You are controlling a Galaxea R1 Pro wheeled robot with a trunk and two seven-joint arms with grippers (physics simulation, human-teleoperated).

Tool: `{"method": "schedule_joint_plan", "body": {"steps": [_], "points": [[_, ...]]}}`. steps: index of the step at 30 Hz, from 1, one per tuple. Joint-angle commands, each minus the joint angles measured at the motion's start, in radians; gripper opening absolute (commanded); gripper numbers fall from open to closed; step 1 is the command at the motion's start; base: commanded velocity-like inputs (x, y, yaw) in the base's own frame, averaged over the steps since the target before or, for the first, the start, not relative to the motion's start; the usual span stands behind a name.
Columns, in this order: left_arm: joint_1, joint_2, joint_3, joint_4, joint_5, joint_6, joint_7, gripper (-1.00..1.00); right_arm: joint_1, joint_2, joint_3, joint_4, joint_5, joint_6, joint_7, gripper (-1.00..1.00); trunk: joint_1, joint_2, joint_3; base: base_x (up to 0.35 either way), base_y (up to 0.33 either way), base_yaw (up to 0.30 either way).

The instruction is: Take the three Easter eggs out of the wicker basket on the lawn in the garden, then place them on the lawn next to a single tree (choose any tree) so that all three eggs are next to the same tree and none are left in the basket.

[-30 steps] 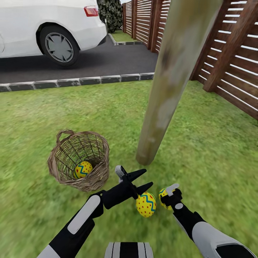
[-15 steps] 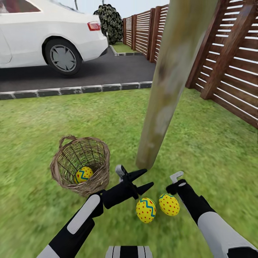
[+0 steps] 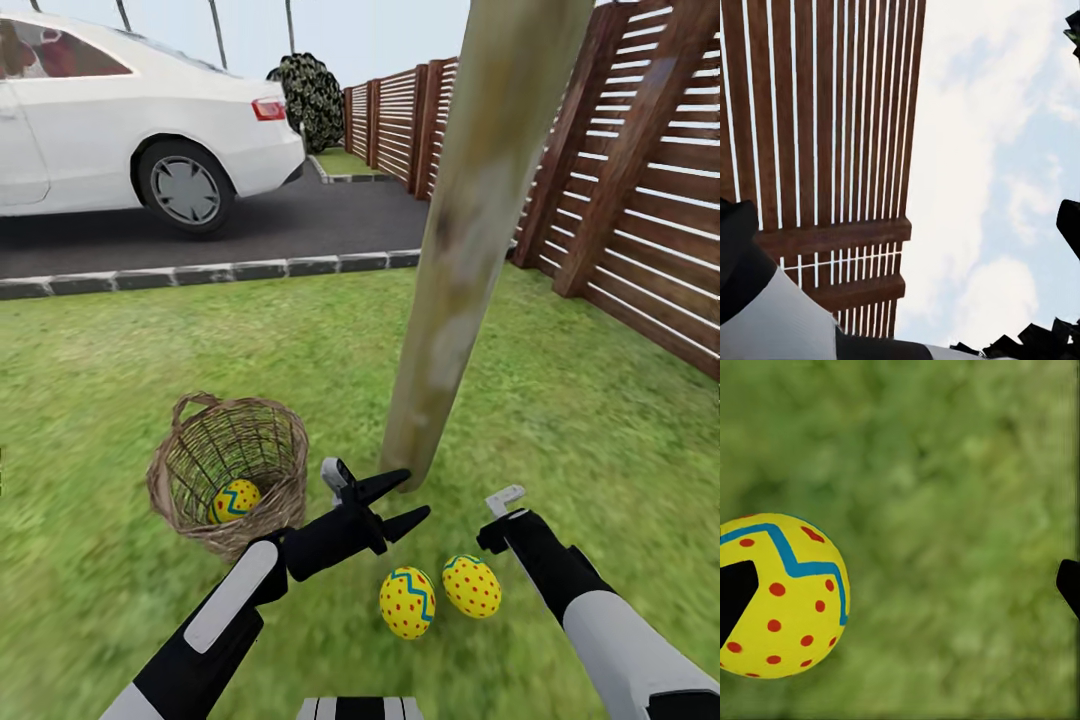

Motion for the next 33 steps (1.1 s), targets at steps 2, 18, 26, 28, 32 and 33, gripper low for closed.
{"method": "schedule_joint_plan", "body": {"steps": [2,18,26,28,32,33], "points": [[-0.001,0.005,-0.001,0.000,0.004,0.005,-0.003,1.00,0.000,0.000,0.004,-0.001,0.017,0.006,0.007,1.00,-0.001,0.000,0.007,-0.211,0.107,0.000],[-0.001,0.011,-0.001,0.007,0.007,0.003,-0.009,1.00,0.000,0.004,0.007,0.007,0.017,0.005,0.006,1.00,-0.007,0.003,0.053,-0.220,0.125,0.000],[-0.001,0.011,-0.001,0.010,0.014,0.001,-0.012,1.00,0.000,0.006,0.007,0.011,0.015,0.003,0.006,1.00,-0.007,0.003,0.053,0.003,0.146,0.000],[-0.001,0.011,-0.001,0.010,0.014,0.001,-0.012,1.00,0.000,0.006,0.007,0.011,0.015,0.002,0.006,1.00,-0.007,0.003,0.053,0.001,0.304,0.000],[-0.001,0.011,-0.001,0.011,0.014,0.001,-0.012,1.00,0.000,0.006,0.007,0.011,0.014,0.001,0.006,1.00,-0.007,0.003,0.053,0.000,0.314,0.000],[-0.001,0.011,-0.001,0.011,0.014,0.001,-0.012,1.00,0.000,0.006,0.007,0.011,0.014,0.001,0.006,1.00,-0.007,0.003,0.053,0.000,0.316,0.000]]}}
